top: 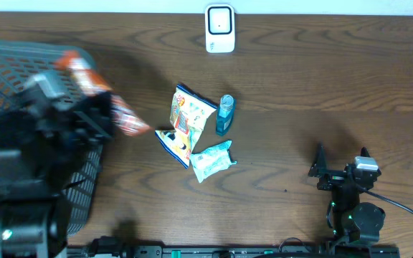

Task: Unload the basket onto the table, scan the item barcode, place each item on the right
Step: 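Carry the orange-brown candy bar right of the pouch and release it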

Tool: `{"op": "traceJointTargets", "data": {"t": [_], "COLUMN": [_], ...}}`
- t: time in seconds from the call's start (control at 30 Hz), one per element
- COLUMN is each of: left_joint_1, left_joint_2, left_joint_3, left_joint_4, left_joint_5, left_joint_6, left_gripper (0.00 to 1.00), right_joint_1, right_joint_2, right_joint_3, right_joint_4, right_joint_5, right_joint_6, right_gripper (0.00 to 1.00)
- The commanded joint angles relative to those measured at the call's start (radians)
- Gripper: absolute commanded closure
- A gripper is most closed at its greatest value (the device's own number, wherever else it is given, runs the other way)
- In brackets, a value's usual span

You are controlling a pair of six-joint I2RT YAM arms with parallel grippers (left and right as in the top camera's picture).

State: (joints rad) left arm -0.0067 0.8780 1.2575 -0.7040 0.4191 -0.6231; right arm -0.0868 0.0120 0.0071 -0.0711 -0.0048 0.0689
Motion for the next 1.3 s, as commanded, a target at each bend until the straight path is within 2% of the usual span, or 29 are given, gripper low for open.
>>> {"op": "traceJointTargets", "data": {"t": [0.0, 0.13, 0.27, 0.4, 0.47, 0.57, 0.8, 0.9, 1.03, 1.07, 1.17, 1.2, 1.27], "left_joint_1": [-0.183, -0.392, -0.571, -0.700, -0.740, -0.772, -0.782, -0.782, -0.782, -0.782, -0.785, -0.788, -0.792], "left_joint_2": [0.059, 0.150, 0.273, 0.418, 0.496, 0.620, 0.891, 0.960, 1.022, 1.031, 1.036, 1.026, 1.004], "left_joint_3": [-0.042, -0.062, -0.062, -0.062, -0.062, -0.062, -0.062, -0.062, -0.062, -0.062, -0.061, -0.059, -0.052], "left_joint_4": [0.038, 0.155, 0.291, 0.388, 0.427, 0.476, 0.536, 0.571, 0.586, 0.584, 0.579, 0.578, 0.568], "left_joint_5": [0.033, -0.060, -0.077, -0.079, -0.106, -0.173, -0.182, -0.196, -0.203, -0.204, -0.250, -0.253, -0.252], "left_joint_6": [0.041, 0.069, 0.201, 0.338, 0.370, 0.368, 0.345, 0.295, 0.288, 0.288, 0.235, 0.225, 0.225], "left_gripper": [0.92, 0.93, 0.93, 0.93, 0.92, 0.93, 0.93, 0.92, 0.91, 0.85, 0.45, 0.26, 0.16], "right_joint_1": [-0.005, -0.005, -0.005, -0.005, -0.005, -0.005, -0.005, -0.005, -0.005, -0.005, -0.005, -0.005, -0.005], "right_joint_2": [-0.006, -0.006, -0.006, -0.006, -0.006, -0.006, -0.006, -0.006, -0.006, -0.006, -0.006, -0.006, -0.006], "right_joint_3": [-0.002, -0.002, -0.002, -0.002, -0.002, -0.002, -0.002, -0.002, -0.002, -0.002, -0.002, -0.002, -0.002], "right_joint_4": [-0.004, -0.004, -0.004, -0.004, -0.004, -0.004, -0.004, -0.004, -0.004, -0.004, -0.004, -0.004, -0.004], "right_joint_5": [-0.002, -0.002, -0.002, -0.002, -0.002, -0.002, -0.002, -0.002, -0.002, -0.002, -0.002, -0.002, -0.002], "right_joint_6": [0.013, 0.013, 0.013, 0.013, 0.013, 0.013, 0.013, 0.013, 0.013, 0.013, 0.013, 0.013, 0.013], "right_gripper": [0.01, 0.01, 0.01, 0.01, 0.01, 0.01, 0.01, 0.01, 0.01, 0.01, 0.01, 0.01, 0.01]}}
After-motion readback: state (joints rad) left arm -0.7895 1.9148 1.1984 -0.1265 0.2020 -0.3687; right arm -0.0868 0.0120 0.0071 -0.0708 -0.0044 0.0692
